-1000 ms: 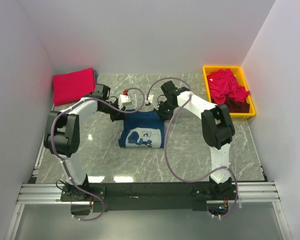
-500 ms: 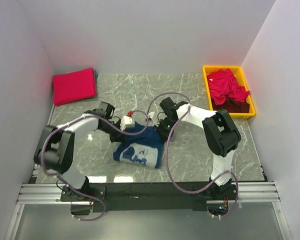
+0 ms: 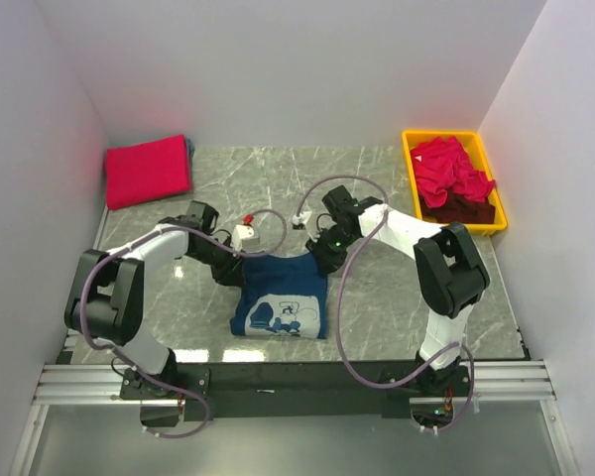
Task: Fold and stack the t-shirts
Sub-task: Fold the tshirt
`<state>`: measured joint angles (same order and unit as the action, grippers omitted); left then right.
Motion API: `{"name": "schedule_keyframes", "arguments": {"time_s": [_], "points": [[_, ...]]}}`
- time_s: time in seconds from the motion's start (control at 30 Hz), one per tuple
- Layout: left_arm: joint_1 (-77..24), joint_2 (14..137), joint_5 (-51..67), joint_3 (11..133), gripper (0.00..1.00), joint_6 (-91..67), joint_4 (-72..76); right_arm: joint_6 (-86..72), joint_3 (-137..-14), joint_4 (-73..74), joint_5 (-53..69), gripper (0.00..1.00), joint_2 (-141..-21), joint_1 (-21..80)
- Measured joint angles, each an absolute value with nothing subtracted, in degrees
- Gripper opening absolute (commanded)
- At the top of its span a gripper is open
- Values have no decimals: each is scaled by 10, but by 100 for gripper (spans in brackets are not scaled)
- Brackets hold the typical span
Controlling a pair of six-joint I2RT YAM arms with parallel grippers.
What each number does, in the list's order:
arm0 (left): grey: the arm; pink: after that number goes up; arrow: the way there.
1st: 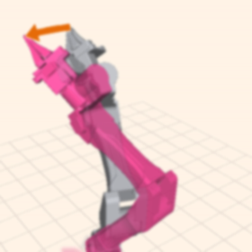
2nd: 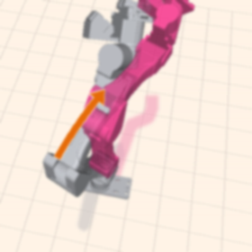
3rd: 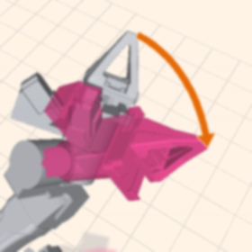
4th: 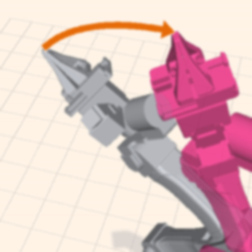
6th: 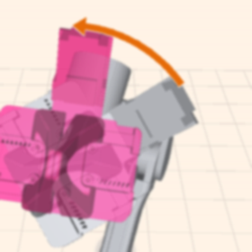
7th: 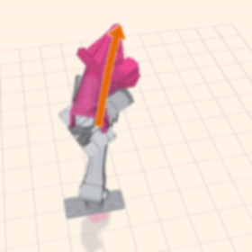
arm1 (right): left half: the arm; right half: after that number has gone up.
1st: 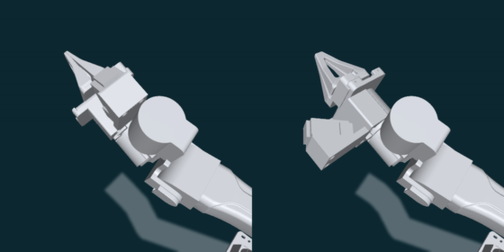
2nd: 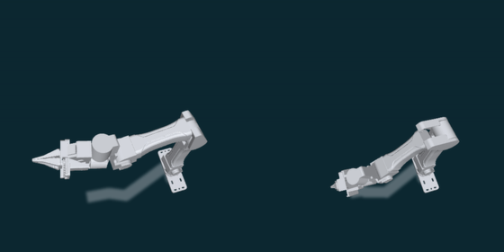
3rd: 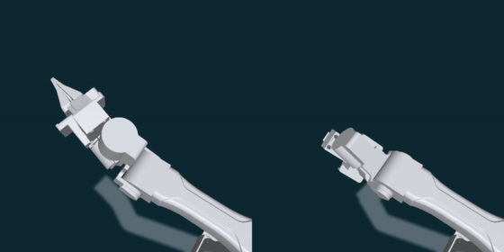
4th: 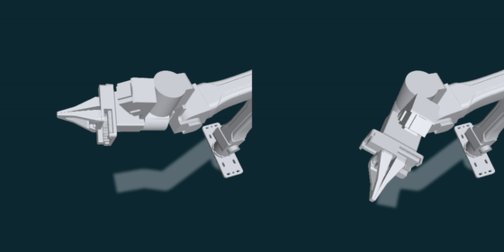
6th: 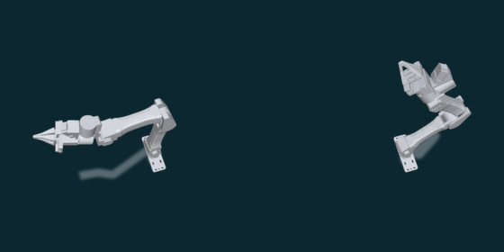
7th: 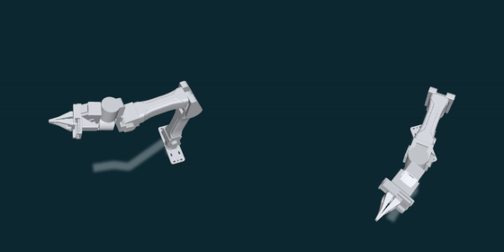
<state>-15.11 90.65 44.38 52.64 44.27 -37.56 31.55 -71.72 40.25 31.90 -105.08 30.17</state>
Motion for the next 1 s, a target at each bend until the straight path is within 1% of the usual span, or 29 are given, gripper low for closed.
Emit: {"name": "schedule_keyframes", "arguments": {"time_s": [0.03,0.07,0.1,0.13,0.17,0.23,0.3,0.4,0.43,0.53,0.67,0.77,0.9,1.0], "points": [[-139,910,449,527,42,437,-368,310,-722,401,321,27,-1053,300],[-127,910,453,528,50,430,-361,304,-725,402,324,30,-1053,297],[-116,910,458,534,54,429,-359,298,-730,404,330,33,-1053,292],[-108,909,463,543,59,428,-357,291,-736,406,339,38,-1053,286],[-102,909,468,554,60,429,-353,283,-742,408,347,44,-1053,280],[-102,905,480,575,60,431,-340,262,-761,415,376,45,-1053,263],[-114,899,488,592,59,434,-331,229,-784,412,410,44,-1054,244],[-150,899,493,613,57,434,-307,169,-807,383,461,35,-1060,225],[-161,901,493,617,57,434,-302,144,-815,370,478,29,-1066,219],[-195,919,494,631,57,436,-286,79,-835,333,520,21,-1102,211],[-228,956,491,637,61,441,-272,-4,-832,278,558,19,-1155,211],[-249,973,483,634,60,442,-259,-65,-825,236,576,19,-1186,211],[-270,985,477,632,57,446,-252,-141,-811,172,596,19,-1210,211],[-283,1011,467,649,52,455,-270,-178,-810,135,604,19,-1225,213]]}}
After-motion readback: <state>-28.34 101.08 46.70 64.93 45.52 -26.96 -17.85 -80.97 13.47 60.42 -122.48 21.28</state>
